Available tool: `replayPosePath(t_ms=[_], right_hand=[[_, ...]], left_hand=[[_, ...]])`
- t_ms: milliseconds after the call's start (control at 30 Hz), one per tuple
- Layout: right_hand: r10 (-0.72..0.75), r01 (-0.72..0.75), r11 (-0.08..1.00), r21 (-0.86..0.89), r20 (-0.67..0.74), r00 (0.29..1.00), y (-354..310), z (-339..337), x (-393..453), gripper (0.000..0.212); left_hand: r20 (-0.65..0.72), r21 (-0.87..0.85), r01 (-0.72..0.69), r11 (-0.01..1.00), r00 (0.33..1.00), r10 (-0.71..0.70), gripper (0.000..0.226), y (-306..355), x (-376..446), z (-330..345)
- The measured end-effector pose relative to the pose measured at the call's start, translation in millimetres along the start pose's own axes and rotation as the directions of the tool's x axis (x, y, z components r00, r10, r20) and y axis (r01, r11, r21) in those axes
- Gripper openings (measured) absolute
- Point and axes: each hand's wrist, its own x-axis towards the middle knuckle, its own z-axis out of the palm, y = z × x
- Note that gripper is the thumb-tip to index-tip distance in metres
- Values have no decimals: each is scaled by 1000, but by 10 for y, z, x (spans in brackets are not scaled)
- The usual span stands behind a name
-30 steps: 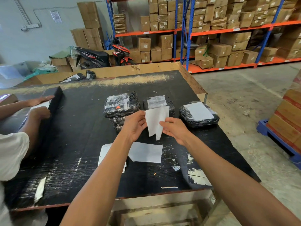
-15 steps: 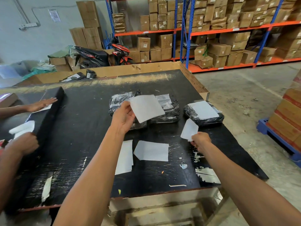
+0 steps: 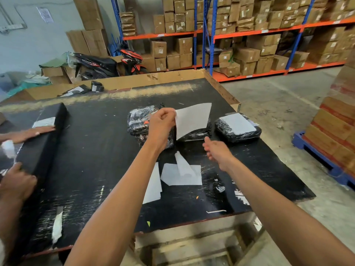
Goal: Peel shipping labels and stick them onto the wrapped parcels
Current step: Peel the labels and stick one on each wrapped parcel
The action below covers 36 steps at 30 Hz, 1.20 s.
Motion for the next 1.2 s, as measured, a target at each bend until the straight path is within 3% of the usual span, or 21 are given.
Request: replayPosePath(t_ms=[67, 133, 167, 233, 300, 367, 433, 500, 533, 600, 667, 733, 833, 900, 1000, 1200], right_hand=[[36, -64, 943, 327, 92, 995, -147, -89, 7, 67], [34, -112, 879, 463, 174, 984, -284, -158, 2, 80], [31, -117, 861, 494, 180, 983, -335, -179, 8, 79], [22, -100, 851, 516, 155, 988, -419, -193, 22, 51], [33, -66, 885, 461, 81, 996, -460, -193, 64, 27], [35, -31, 904, 427, -2, 999, -470, -198, 119, 30], [3, 22, 886, 462, -53, 999, -483, -232, 141, 28], [-36, 66, 872, 485, -71, 997, -501, -311, 195, 27], [-53, 70, 869, 490, -49, 997, -516, -350, 223, 24], [-115, 71, 877, 476, 66, 991, -555, -409, 284, 20], [-167, 80, 911, 404, 183, 969, -629, -449, 344, 22], [-195, 109, 941, 320, 252, 948, -709, -485, 433, 23], [-230, 184, 967, 173, 295, 927, -820, -523, 646, 26], [-272, 257, 962, 90, 235, 933, -877, -519, 807, 31], [-253, 243, 964, 108, 93, 963, -963, -571, 1082, 58], [-305, 319, 947, -47, 191, 933, -979, -556, 1446, 21]], left_hand=[[72, 173, -88, 981, 994, 76, 8, -37, -74, 42], [238, 306, -214, 928, 961, 143, 5, -57, -167, 94], [346, 345, -276, 897, 926, 151, 5, -74, -198, 110], [523, 407, -371, 835, 844, 119, 5, -147, -241, 138], [609, 469, -444, 764, 789, 84, 7, -241, -248, 152], [648, 494, -449, 745, 761, 29, 11, -286, -224, 146], [653, 492, -350, 797, 754, -72, 18, -252, -186, 107], [605, 475, -234, 848, 787, -121, 23, -192, -110, 90], [539, 481, -233, 845, 839, -75, 25, -172, -63, 105], [332, 553, -214, 805, 943, 23, 29, -190, 75, 169], [182, 573, -71, 816, 982, -43, 31, -204, 230, 258], [132, 469, 95, 878, 975, -176, 24, -250, 393, 334], [38, 346, 187, 920, 976, -213, 13, -280, 583, 438], [-23, 339, 185, 922, 982, -189, 5, -276, 678, 486], [-168, 317, 192, 929, 975, -144, 6, -275, 887, 517], [-262, 216, 243, 946, 947, -184, 8, -368, 1158, 578]])
